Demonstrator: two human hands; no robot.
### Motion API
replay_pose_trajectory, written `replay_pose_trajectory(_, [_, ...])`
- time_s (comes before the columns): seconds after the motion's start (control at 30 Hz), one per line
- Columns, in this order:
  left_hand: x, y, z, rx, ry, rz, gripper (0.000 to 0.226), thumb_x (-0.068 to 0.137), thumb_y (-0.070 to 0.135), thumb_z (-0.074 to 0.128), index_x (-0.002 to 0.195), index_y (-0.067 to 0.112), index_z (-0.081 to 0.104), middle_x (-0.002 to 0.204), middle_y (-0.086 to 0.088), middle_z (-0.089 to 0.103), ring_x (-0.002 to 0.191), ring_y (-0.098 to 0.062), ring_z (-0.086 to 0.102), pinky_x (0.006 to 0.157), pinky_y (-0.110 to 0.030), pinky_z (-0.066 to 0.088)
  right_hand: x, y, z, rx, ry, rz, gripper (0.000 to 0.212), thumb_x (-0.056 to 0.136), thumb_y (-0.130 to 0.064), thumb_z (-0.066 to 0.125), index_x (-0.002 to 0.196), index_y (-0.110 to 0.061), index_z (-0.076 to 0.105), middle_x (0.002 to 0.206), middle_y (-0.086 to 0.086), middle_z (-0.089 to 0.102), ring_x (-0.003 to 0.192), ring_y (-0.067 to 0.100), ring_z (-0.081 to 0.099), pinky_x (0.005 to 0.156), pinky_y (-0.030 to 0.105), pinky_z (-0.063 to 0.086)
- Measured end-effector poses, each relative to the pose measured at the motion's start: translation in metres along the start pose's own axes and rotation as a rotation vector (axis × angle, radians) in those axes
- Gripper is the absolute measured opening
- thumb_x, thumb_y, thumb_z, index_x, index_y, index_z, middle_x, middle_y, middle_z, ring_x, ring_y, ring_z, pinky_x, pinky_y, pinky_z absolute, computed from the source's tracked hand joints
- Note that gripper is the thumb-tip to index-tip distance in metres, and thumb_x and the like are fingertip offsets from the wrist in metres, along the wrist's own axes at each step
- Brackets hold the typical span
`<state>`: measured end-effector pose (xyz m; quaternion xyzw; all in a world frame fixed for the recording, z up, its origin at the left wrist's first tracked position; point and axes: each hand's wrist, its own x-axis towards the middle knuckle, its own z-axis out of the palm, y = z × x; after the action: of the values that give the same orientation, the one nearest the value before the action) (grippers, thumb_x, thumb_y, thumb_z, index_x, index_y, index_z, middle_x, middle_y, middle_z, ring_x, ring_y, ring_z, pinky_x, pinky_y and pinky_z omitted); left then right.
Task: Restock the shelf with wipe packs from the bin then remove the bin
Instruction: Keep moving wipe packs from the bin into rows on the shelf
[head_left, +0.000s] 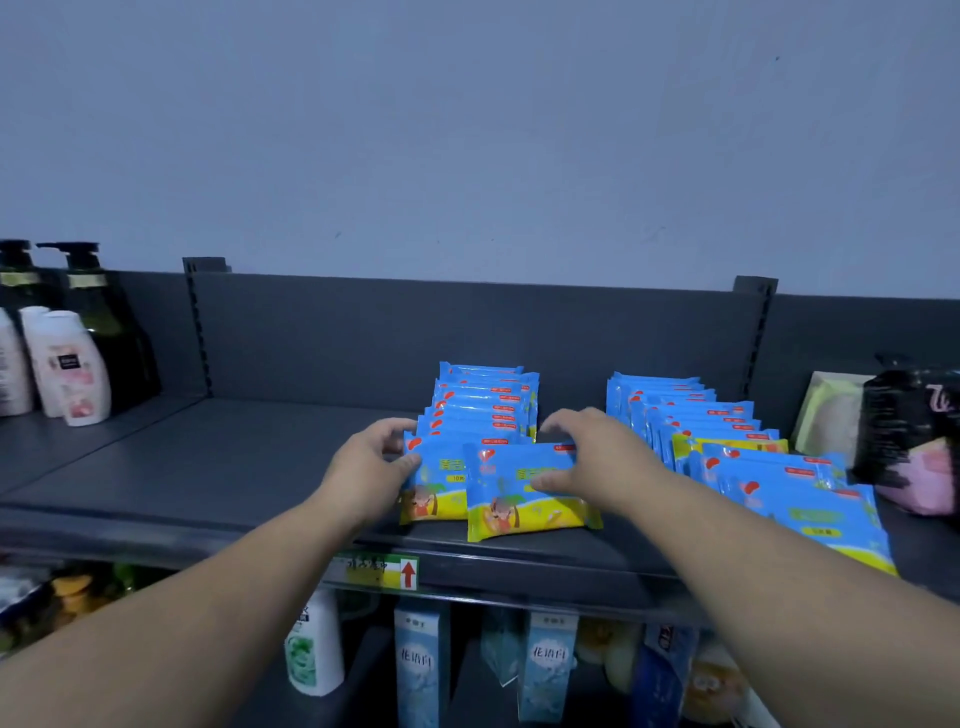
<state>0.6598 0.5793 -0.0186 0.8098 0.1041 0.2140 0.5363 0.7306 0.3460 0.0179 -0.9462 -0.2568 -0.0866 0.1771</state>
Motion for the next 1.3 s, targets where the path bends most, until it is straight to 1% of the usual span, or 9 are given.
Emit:
replay_pose_trajectory(0.1, [-0.003, 0.004, 0.004, 0.074, 0.034, 0.043, 0.027, 0.095, 0.012, 0.056, 0.104, 0.038, 0.054, 0.099, 0.013, 0.065, 0.089, 0.001, 0.060, 0.062, -0.014, 0.044, 0.000, 0.002, 0.010, 0.076, -0.022, 0.020, 0.061, 0.070, -0.048, 0.080, 0.123, -0.034, 0.054, 0.120, -0.004, 0.054, 0.108, 0.014, 0.056, 0.091, 0.030, 0.047])
replay_pose_trajectory(0.3, [-0.005, 0.011, 0.008, 0.060, 0.007, 0.018, 0.018, 0.097, 0.026, 0.054, 0.110, 0.038, 0.051, 0.106, 0.016, 0.063, 0.096, -0.004, 0.060, 0.075, -0.023, 0.048, -0.004, -0.012, 0.025, 0.176, 0.011, -0.007, 0.082, 0.074, -0.052, 0.075, 0.143, -0.028, 0.037, 0.137, -0.004, 0.042, 0.124, 0.015, 0.045, 0.100, 0.028, 0.040])
replay_pose_trajectory(0.5, [-0.008, 0.009, 0.008, 0.218, -0.148, -0.049, 0.069, 0.063, 0.041, 0.086, 0.119, 0.038, 0.047, 0.101, 0.022, 0.067, 0.091, 0.003, 0.065, 0.080, -0.020, 0.051, -0.004, -0.017, 0.030, 0.151, -0.029, -0.027, 0.071, 0.076, -0.055, 0.072, 0.135, -0.023, 0.049, 0.135, -0.004, 0.047, 0.121, 0.014, 0.048, 0.099, 0.029, 0.042])
replay_pose_trajectory(0.67, [-0.011, 0.022, 0.010, 0.361, -0.186, -0.075, 0.076, 0.067, 0.037, 0.085, 0.128, 0.033, 0.040, 0.098, 0.027, 0.057, 0.094, -0.004, 0.062, 0.088, -0.025, 0.049, 0.000, -0.014, 0.028, 0.235, -0.075, -0.006, 0.098, 0.071, -0.052, 0.078, 0.147, -0.019, 0.026, 0.144, -0.004, 0.035, 0.128, 0.015, 0.043, 0.105, 0.030, 0.039])
replay_pose_trajectory(0.8, [-0.008, 0.026, 0.008, 0.400, -0.218, -0.080, 0.094, 0.068, 0.036, 0.085, 0.144, 0.032, 0.030, 0.113, 0.018, 0.059, 0.099, -0.007, 0.062, 0.087, -0.024, 0.048, 0.007, -0.010, 0.026, 0.310, -0.133, -0.010, 0.105, 0.066, -0.049, 0.083, 0.148, -0.023, 0.022, 0.140, -0.006, 0.045, 0.124, 0.015, 0.048, 0.102, 0.031, 0.042])
replay_pose_trajectory(0.97, [-0.009, 0.029, 0.007, 0.389, -0.213, -0.070, 0.092, 0.073, 0.029, 0.083, 0.147, 0.026, 0.028, 0.104, 0.025, 0.049, 0.093, -0.003, 0.054, 0.084, -0.019, 0.040, 0.010, -0.008, 0.033, 0.325, -0.119, -0.053, 0.116, 0.066, -0.051, 0.082, 0.152, -0.028, 0.007, 0.146, -0.009, 0.041, 0.128, 0.015, 0.046, 0.103, 0.032, 0.042])
replay_pose_trajectory(1.1, [-0.008, 0.027, 0.004, 0.340, -0.206, -0.060, 0.100, 0.073, 0.023, 0.083, 0.151, 0.021, 0.020, 0.123, 0.019, 0.048, 0.100, 0.002, 0.047, 0.086, -0.015, 0.036, 0.012, -0.008, 0.037, 0.337, -0.098, -0.090, 0.116, 0.065, -0.051, 0.082, 0.152, -0.031, 0.008, 0.147, -0.010, 0.040, 0.128, 0.015, 0.045, 0.104, 0.031, 0.041])
replay_pose_trajectory(1.17, [-0.006, 0.026, 0.003, 0.335, -0.215, -0.057, 0.099, 0.073, 0.023, 0.083, 0.150, 0.020, 0.022, 0.115, 0.023, 0.048, 0.094, 0.005, 0.048, 0.083, -0.012, 0.037, 0.015, -0.005, 0.038, 0.342, -0.101, -0.098, 0.117, 0.063, -0.055, 0.082, 0.152, -0.032, 0.008, 0.148, -0.011, 0.039, 0.130, 0.015, 0.043, 0.104, 0.032, 0.041])
replay_pose_trajectory(1.3, [0.002, 0.024, 0.003, 0.289, -0.266, -0.068, 0.087, 0.073, 0.016, 0.083, 0.144, 0.021, 0.034, 0.092, 0.032, 0.049, 0.069, 0.023, 0.046, 0.055, 0.002, 0.038, 0.022, 0.002, 0.039, 0.355, -0.144, -0.083, 0.125, 0.054, -0.065, 0.081, 0.150, -0.039, 0.005, 0.150, -0.014, 0.034, 0.134, 0.014, 0.037, 0.108, 0.035, 0.038])
